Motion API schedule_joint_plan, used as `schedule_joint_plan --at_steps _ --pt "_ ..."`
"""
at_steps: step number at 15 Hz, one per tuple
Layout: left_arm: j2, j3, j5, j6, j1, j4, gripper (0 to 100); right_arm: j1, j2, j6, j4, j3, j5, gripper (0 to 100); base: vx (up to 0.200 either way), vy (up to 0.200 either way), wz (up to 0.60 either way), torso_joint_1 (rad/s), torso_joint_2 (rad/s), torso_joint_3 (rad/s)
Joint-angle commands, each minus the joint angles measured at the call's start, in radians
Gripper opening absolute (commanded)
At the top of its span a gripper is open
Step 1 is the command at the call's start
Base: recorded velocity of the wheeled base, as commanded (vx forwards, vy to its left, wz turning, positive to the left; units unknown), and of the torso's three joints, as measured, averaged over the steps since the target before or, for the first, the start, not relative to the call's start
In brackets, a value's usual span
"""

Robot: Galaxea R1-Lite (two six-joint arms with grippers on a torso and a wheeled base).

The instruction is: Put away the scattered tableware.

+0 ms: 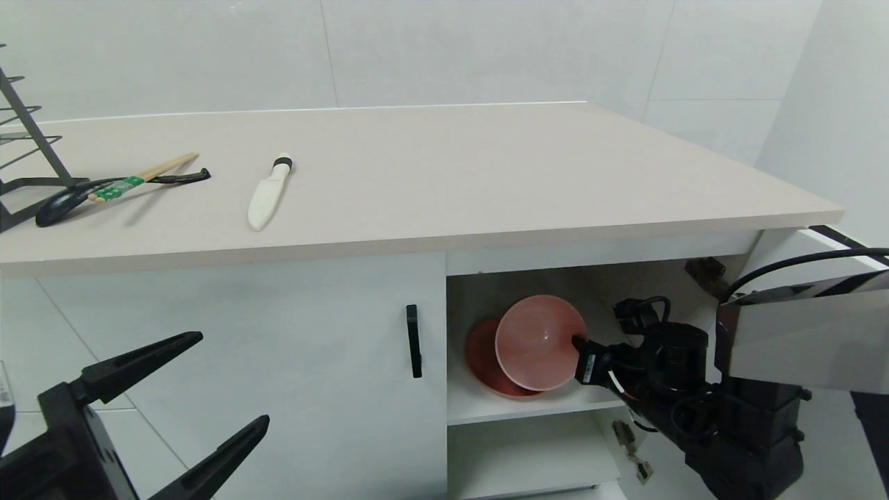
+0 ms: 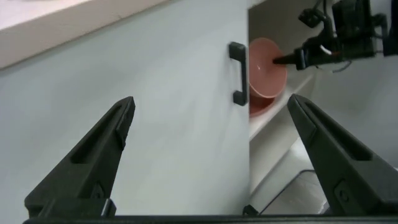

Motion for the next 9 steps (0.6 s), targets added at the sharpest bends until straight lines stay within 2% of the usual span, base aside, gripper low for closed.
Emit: schedule_joint_plan --at_steps 1,3,9 --pt "0.005 -0.009 0.000 -0.013 0.017 0.000 100 0.007 0.037 -0.001 -0.001 -0.033 0.002 0 0.000 0.000 0.00 0.000 0.00 0.000" --pt "0.006 -0.010 -0.001 -0.032 0.017 0.000 100 0.021 0.045 -0.001 -0.001 -0.036 0.002 0 0.000 0.000 0.00 0.000 0.00 0.000" --pt "0.006 -0.009 -0.001 -0.032 0.017 0.001 100 0.044 0.079 -0.006 -0.001 -0.068 -0.006 0 0.000 0.000 0.00 0.000 0.00 0.000"
